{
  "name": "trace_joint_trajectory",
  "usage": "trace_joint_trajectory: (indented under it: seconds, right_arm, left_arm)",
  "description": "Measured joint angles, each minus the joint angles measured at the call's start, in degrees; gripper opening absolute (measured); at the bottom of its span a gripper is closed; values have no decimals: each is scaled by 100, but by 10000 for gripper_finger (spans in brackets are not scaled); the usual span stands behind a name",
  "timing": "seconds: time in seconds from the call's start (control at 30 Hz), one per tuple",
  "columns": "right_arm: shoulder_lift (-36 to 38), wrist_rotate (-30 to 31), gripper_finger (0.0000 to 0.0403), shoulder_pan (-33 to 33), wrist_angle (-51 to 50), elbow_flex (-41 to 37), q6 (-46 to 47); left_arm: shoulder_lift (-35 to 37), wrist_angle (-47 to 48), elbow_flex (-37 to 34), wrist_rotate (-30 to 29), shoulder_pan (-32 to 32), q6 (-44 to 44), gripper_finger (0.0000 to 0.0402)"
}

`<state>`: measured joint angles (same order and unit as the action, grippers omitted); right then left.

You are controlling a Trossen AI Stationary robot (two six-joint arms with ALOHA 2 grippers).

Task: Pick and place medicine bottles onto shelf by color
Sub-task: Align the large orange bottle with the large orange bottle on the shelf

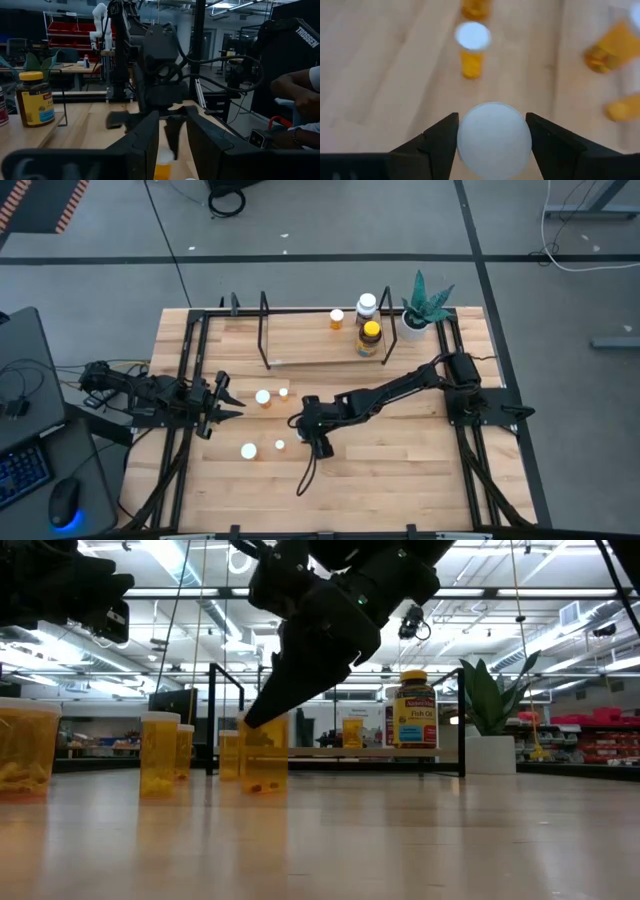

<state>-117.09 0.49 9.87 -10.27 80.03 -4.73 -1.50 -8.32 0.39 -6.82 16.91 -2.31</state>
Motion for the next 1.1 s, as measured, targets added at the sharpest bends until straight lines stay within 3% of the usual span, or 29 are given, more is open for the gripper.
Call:
trace_joint_trajectory:
  seconds: [0.17,0.6,1.1]
  right_arm:
    - [306,128,237,-220,-342,0,24]
    - [1094,1344,235,-1179,-1355,0,27]
    - [1138,1499,236,-2302,-1477,0,76]
  left_arm:
    - [0,2,1,1,-2,0,107]
    - [0,0,1,-1,0,0,107]
    - [2,2,-1,1,-2,-2,107]
